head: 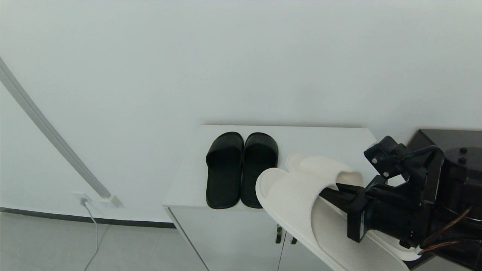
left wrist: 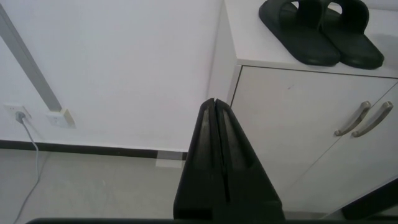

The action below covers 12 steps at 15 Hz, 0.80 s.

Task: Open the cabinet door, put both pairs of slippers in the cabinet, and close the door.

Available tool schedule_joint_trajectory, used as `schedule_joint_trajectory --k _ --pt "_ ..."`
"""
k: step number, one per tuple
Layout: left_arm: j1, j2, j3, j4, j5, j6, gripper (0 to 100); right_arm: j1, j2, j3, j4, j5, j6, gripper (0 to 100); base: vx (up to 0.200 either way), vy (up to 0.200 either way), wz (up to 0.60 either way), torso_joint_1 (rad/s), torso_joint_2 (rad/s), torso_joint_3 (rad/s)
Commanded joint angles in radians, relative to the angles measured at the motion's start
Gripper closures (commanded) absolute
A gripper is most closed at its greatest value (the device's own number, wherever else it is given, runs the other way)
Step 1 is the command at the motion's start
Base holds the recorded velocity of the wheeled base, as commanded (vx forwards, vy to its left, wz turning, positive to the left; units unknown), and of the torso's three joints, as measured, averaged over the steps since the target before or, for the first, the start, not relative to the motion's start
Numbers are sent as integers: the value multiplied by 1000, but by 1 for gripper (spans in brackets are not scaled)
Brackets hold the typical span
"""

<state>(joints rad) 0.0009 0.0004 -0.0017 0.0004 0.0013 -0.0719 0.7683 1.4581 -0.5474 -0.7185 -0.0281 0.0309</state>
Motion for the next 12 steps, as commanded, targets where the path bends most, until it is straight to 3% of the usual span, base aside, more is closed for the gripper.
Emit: schedule_joint_trajectory --k 1,5,12 --pt "1 1 0 0 0 0 100 8 -15 4 -1 -1 0 100 0 0 0 0 0 0" --pt "1 1 0 0 0 -2 100 8 -8 6 1 -1 0 100 0 0 0 0 0 0" --pt "1 1 0 0 2 -3 100 12 -7 24 1 4 0 100 -200 0 0 0 0 1"
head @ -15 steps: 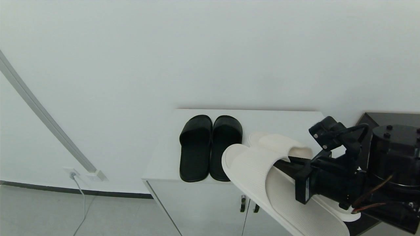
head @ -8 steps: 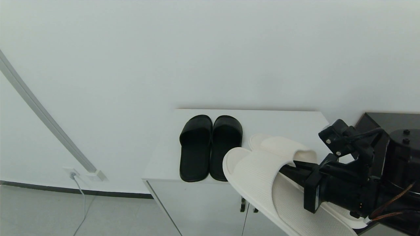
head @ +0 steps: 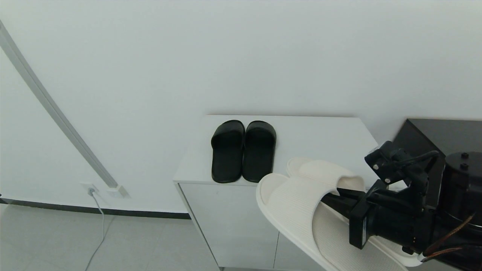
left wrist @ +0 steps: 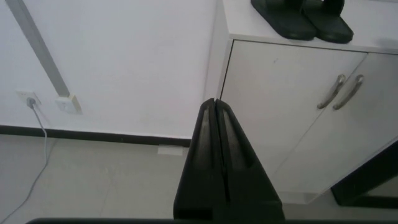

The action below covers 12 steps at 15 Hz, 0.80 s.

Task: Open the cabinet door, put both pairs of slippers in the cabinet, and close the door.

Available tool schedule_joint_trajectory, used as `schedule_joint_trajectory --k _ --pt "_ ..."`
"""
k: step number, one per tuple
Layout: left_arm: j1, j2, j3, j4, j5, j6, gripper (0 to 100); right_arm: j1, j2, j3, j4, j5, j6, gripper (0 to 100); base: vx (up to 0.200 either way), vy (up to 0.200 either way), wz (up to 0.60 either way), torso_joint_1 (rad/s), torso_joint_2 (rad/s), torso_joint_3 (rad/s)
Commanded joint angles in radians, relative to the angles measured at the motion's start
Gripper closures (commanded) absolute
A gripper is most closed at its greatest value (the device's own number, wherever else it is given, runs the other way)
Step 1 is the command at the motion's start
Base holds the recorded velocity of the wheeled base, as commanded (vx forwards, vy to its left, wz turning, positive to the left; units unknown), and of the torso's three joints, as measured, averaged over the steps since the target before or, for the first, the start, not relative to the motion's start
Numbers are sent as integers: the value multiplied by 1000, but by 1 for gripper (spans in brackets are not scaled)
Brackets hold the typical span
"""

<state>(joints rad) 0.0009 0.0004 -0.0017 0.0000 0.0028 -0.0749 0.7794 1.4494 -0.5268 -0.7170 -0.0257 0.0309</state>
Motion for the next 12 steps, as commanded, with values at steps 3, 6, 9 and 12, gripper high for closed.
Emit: schedule_joint_trajectory --k 3,6,9,12 --pt "1 1 0 0 0 0 100 0 22 13 -5 -5 -3 100 -133 0 0 -2 2 3" --pt "1 1 0 0 0 -2 100 0 23 22 -4 -3 -23 100 0 0 0 0 0 0" --pt "1 1 0 0 0 -2 100 0 23 27 -4 -5 -28 100 0 0 0 0 0 0" --pt "1 0 0 0 0 -2 100 1 23 31 -5 -5 -37 100 0 0 0 0 0 0"
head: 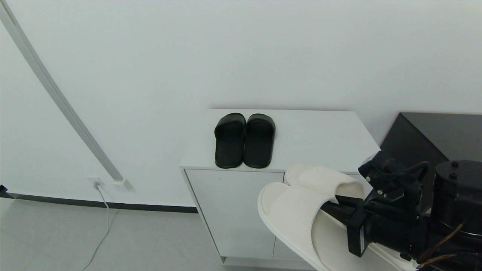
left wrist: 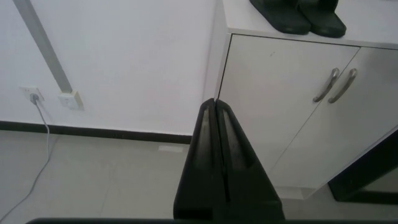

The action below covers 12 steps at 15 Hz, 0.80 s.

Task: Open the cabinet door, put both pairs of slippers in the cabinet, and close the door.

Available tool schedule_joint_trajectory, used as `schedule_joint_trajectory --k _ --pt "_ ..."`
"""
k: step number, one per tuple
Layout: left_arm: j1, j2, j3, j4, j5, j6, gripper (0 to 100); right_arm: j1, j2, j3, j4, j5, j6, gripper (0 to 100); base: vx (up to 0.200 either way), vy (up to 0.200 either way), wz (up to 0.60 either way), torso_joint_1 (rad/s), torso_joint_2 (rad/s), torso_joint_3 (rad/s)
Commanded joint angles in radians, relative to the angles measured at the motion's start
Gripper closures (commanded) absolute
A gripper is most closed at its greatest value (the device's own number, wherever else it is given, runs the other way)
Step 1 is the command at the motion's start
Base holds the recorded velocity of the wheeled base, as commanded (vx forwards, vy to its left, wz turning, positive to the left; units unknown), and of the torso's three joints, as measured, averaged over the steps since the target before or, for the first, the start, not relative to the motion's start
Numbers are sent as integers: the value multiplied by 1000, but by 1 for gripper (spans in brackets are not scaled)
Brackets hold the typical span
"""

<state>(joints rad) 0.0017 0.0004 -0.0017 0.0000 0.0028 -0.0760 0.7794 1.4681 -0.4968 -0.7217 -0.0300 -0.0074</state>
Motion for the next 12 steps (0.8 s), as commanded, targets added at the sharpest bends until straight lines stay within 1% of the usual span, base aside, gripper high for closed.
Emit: schedule_joint_trajectory --k 1,2,12 --pt "0 1 0 0 0 -1 100 0 5 4 -2 2 -5 100 0 0 -600 2 2 2" --pt "0 1 0 0 0 -1 100 0 6 4 -2 -1 -5 100 0 0 -600 7 2 7" --pt "0 1 0 0 0 -1 100 3 6 15 -4 2 -19 100 0 0 0 0 0 0"
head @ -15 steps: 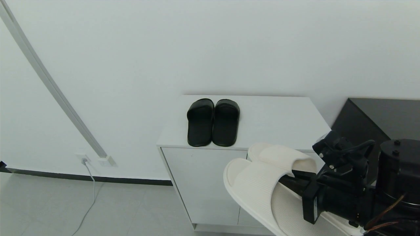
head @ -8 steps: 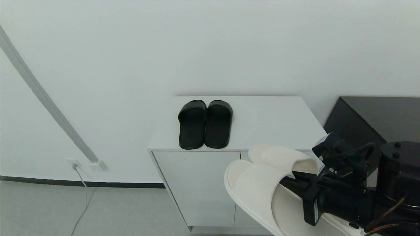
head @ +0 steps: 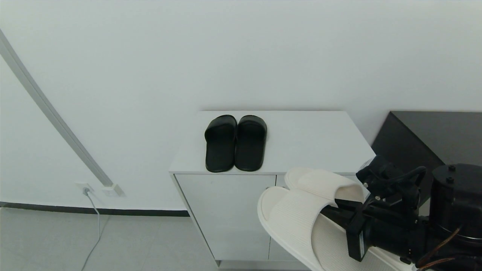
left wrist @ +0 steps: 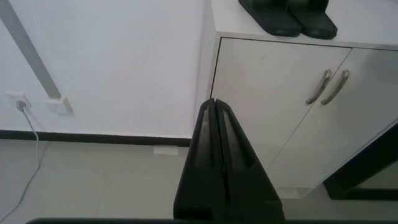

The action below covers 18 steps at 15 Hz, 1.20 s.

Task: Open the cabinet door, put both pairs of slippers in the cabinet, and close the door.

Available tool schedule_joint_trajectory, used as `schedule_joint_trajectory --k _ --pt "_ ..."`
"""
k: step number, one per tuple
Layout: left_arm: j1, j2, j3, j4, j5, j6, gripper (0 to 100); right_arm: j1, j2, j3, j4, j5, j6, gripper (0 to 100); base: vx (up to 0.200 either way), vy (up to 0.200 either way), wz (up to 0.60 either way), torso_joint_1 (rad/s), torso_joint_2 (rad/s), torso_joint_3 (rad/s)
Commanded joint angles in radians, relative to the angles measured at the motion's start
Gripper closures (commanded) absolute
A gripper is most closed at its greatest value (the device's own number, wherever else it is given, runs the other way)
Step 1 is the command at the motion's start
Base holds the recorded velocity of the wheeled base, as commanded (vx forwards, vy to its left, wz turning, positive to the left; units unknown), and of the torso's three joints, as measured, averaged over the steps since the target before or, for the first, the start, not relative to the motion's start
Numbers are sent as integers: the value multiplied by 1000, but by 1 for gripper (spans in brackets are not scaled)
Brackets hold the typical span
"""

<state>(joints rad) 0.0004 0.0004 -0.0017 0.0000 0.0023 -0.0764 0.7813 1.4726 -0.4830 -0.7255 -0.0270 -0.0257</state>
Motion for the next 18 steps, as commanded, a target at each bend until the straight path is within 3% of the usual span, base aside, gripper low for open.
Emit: schedule_joint_trajectory --k 1,7,18 --pt "1 1 0 0 1 0 100 4 2 3 0 1 0 100 0 0 0 0 0 0" --pt "1 0 0 0 1 0 100 16 -1 15 0 2 -6 100 0 0 0 -67 151 83" --pt "1 1 0 0 2 -2 100 53 -5 44 -2 6 -6 100 0 0 0 -202 482 277"
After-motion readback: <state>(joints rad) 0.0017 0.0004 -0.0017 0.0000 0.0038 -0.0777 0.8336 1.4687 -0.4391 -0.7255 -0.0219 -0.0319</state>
